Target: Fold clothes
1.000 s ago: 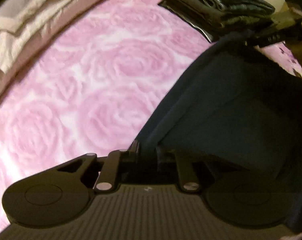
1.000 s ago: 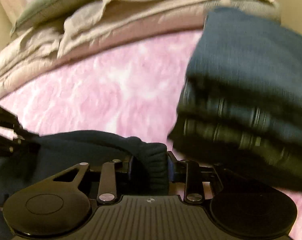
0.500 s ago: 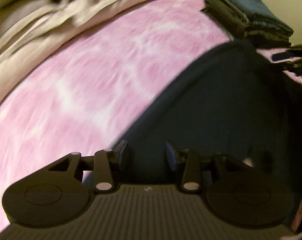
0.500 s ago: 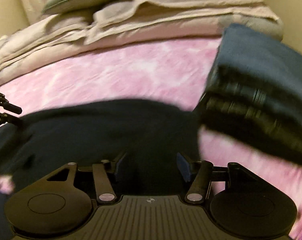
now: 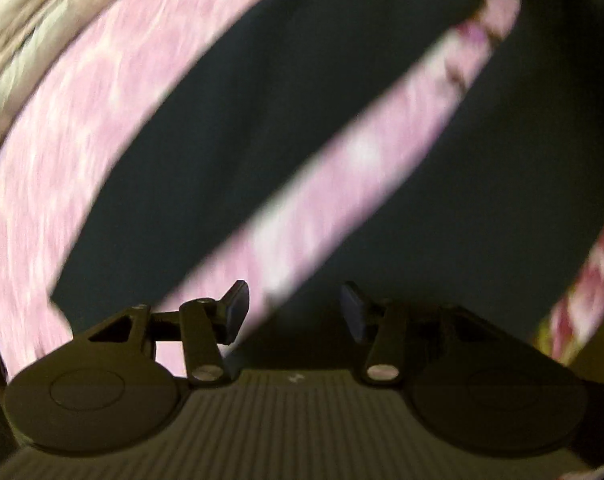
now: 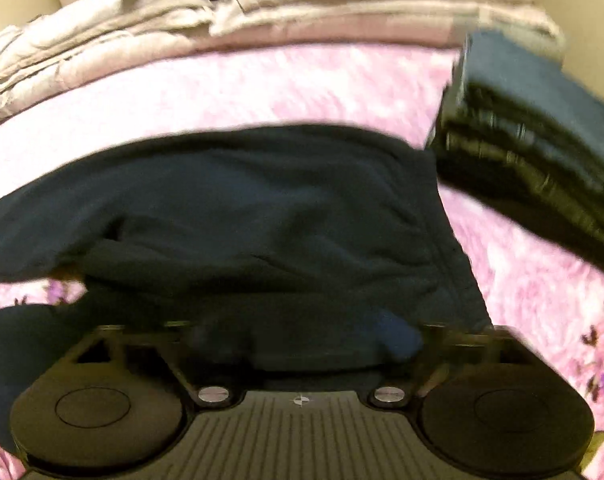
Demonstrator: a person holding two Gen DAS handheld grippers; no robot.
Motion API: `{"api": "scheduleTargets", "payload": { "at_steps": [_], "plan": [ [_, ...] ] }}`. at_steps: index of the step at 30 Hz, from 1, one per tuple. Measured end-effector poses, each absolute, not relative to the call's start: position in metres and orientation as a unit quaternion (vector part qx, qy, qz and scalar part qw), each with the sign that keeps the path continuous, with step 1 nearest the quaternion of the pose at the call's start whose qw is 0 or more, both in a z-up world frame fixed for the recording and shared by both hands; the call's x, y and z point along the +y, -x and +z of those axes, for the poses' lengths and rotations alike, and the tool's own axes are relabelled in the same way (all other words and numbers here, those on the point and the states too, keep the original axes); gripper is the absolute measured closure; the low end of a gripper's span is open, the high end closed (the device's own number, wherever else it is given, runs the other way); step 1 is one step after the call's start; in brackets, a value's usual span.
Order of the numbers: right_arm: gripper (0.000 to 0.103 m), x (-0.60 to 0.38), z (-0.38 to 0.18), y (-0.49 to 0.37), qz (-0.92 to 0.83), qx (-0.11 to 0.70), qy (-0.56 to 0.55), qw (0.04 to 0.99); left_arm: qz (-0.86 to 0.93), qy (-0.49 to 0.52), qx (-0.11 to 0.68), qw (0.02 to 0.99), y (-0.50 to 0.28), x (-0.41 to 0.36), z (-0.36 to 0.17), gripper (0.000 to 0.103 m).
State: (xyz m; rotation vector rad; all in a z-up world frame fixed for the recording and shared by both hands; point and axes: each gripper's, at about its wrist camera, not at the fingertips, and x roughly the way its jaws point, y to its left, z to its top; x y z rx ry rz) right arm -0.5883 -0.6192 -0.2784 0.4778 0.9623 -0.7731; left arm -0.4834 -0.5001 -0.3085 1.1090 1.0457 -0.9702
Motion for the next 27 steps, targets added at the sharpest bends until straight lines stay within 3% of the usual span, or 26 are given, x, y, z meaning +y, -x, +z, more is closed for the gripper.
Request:
{"api": "scheduleTargets", "payload": {
  "at_steps": [6,10,12,13,19,22,25,27],
  "plan": [
    [0.009,-0.535,-0.277,0.535,-0.34,0.459,-0.219,0.791,-0.418,-0.452,0.485,0.621,0.473,-0.405,-0.324,0.055],
    [0.009,-0.483,-0.292,0.497,-0.305,0.49,-0.231,0.783,-0.424,-0.39,0.509,0.64,0.451,-0.362,-0.332,0.034],
    [0.009,-0.462,-0.299,0.478,-0.289,0.506,-0.235,0.779,-0.43,-0.353,0.513,0.653,0.437,-0.351,-0.327,0.039],
    [0.009,-0.451,-0.302,0.468,-0.28,0.513,-0.236,0.776,-0.43,-0.337,0.51,0.665,0.429,-0.348,-0.32,0.047],
    [0.009,-0.423,-0.288,0.424,-0.26,0.512,-0.204,0.793,-0.39,-0.238,0.499,0.736,0.348,-0.331,-0.295,0.045],
    [0.009,-0.424,-0.284,0.41,-0.266,0.507,-0.197,0.796,-0.345,-0.152,0.537,0.754,0.295,-0.329,-0.305,0.045],
    [0.009,-0.424,-0.282,0.4,-0.268,0.509,-0.184,0.797,-0.318,-0.049,0.592,0.739,0.258,-0.327,-0.323,0.057],
    [0.009,-0.425,-0.283,0.397,-0.272,0.511,-0.179,0.796,-0.318,-0.018,0.609,0.727,0.25,-0.329,-0.332,0.059]
  ]
}}
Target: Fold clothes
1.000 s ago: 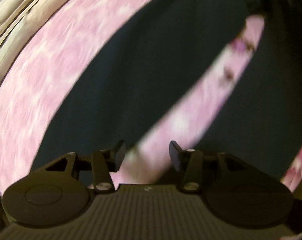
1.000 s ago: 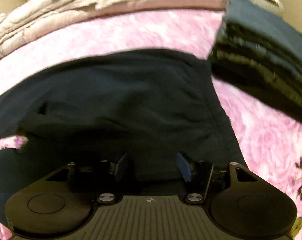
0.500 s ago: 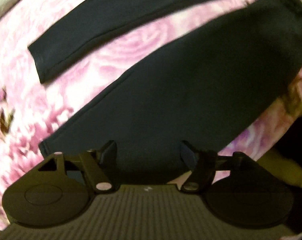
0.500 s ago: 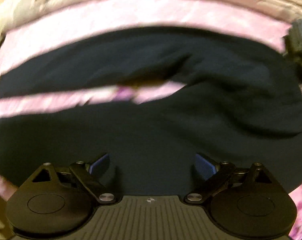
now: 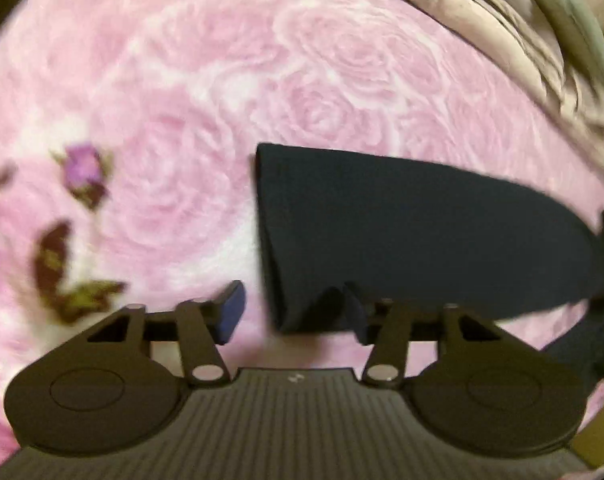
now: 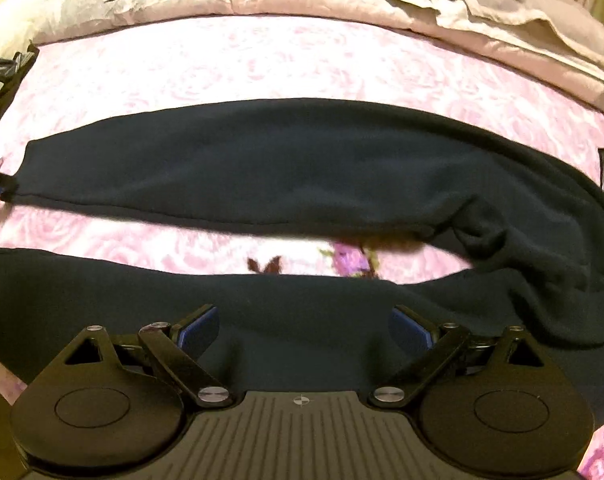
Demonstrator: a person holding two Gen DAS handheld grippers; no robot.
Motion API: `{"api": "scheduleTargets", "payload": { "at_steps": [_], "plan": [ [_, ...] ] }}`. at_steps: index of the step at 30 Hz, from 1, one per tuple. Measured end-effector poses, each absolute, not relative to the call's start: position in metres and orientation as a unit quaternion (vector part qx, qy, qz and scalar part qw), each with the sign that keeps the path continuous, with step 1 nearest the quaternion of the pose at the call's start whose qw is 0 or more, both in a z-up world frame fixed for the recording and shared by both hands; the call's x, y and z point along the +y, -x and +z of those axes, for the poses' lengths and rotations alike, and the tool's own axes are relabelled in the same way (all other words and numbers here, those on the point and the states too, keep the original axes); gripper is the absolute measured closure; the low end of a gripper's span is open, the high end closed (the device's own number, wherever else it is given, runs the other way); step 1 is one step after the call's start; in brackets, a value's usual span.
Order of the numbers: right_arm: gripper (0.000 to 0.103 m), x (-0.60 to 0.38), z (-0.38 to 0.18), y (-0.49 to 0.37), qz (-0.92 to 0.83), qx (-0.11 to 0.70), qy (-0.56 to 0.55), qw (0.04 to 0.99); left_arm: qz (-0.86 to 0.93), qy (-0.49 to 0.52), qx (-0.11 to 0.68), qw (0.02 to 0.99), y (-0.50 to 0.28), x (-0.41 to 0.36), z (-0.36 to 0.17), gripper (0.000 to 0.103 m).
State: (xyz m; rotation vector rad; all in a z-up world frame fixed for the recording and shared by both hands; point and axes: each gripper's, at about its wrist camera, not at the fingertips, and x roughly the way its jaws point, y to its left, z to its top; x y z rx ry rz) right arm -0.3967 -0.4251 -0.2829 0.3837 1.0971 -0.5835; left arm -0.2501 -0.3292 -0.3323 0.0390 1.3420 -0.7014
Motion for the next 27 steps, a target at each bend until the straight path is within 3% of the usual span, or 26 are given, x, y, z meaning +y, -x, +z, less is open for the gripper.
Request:
{"api": "scheduleTargets", "payload": {
  "at_steps": [1,2,3,7,14,27],
  "plan": [
    [0.009,-0.424,-0.283,0.396,-0.274,0.512,-0.176,0.795,-0.32,-0.014,0.609,0.726,0.25,-0.33,-0.334,0.068],
    [0.009,-0.424,-0.283,0.394,-0.277,0.513,-0.174,0.794,-0.321,-0.01,0.61,0.725,0.25,-0.331,-0.336,0.089],
    [0.009,-0.424,-0.284,0.394,-0.281,0.513,-0.174,0.792,-0.32,-0.012,0.61,0.725,0.251,-0.333,-0.337,0.102],
    [0.009,-0.422,-0.283,0.389,-0.291,0.512,-0.18,0.788,-0.309,-0.015,0.562,0.767,0.241,-0.317,-0.321,0.1],
    [0.009,-0.425,-0.288,0.391,-0.282,0.518,-0.197,0.783,-0.271,-0.015,0.57,0.775,0.234,-0.291,-0.32,0.099],
    [0.009,-0.438,-0.27,0.443,-0.316,0.537,-0.26,0.738,-0.26,-0.142,0.564,0.77,0.316,-0.275,-0.268,0.079]
  ]
}}
